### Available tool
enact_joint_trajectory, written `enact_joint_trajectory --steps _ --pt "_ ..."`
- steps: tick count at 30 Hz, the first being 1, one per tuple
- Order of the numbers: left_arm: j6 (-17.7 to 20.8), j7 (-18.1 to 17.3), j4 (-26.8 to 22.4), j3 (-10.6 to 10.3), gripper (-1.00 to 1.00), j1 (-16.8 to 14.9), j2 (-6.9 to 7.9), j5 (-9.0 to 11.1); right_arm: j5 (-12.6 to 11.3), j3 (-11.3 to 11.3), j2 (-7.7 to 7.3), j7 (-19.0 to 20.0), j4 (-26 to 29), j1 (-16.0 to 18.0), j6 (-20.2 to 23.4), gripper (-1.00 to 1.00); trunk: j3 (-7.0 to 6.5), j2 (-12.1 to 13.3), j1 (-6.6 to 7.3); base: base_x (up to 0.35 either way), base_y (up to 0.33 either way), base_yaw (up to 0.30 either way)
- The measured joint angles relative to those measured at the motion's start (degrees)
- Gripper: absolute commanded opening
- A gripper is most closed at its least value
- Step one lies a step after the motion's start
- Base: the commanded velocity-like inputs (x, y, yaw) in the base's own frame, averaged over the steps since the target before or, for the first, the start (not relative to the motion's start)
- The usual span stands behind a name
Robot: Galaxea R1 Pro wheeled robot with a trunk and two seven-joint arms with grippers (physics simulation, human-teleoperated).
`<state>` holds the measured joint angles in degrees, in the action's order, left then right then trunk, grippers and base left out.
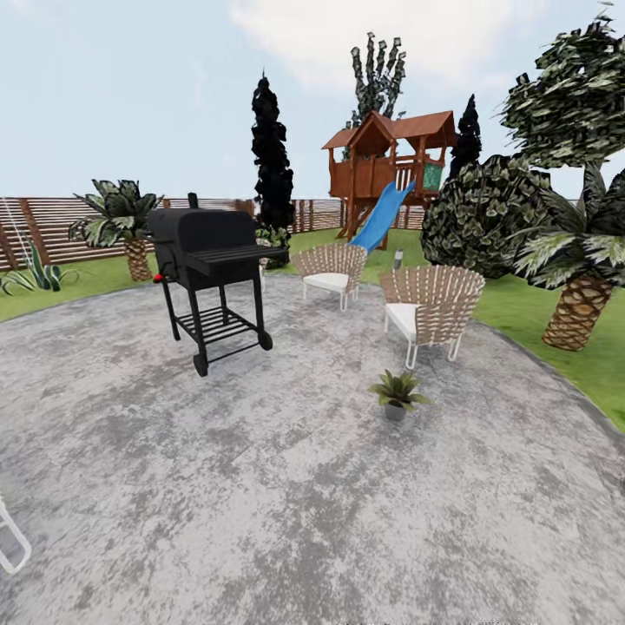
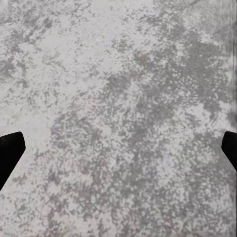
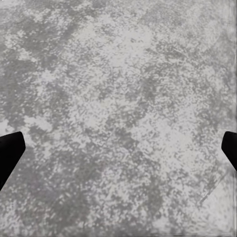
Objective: Pick up the pesticide atomizer in the garden and spray insectifuge to fully cover both potted plants in the garden.
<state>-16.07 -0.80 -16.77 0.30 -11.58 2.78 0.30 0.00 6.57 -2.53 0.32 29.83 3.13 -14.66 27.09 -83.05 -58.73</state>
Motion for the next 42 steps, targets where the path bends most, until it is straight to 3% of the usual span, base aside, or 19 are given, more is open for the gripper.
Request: enact_joint_trajectory --steps 25,27,31,42 --pt "-1.15 0.0 0.39 0.01 1.0 0.0 -0.06 0.02 0.0 0.42 -0.21 -0.08 0.56 0.04 0.0 1.0 4.71 -9.62 -5.27 0.0 0.0 -0.288" --pt "-1.15 0.0 0.39 0.01 1.0 0.0 -0.06 0.02 0.0 1.66 -0.21 -0.08 0.56 0.02 0.0 1.0 5.08 -10.42 -5.71 0.0 0.0 -0.289" --pt "-1.15 0.0 0.39 0.02 1.0 0.0 -0.06 0.02 0.0 6.7 -0.21 0.14 0.56 0.04 0.04 1.0 5.8 -12.02 -6.58 0.0 0.0 -0.289" --pt "-1.15 0.0 0.4 0.02 1.0 0.0 -0.05 0.02 0.03 7.04 -0.13 0.32 0.56 0.06 0.01 1.0 7.78 -16.44 -9.0 0.0 0.0 -0.294"
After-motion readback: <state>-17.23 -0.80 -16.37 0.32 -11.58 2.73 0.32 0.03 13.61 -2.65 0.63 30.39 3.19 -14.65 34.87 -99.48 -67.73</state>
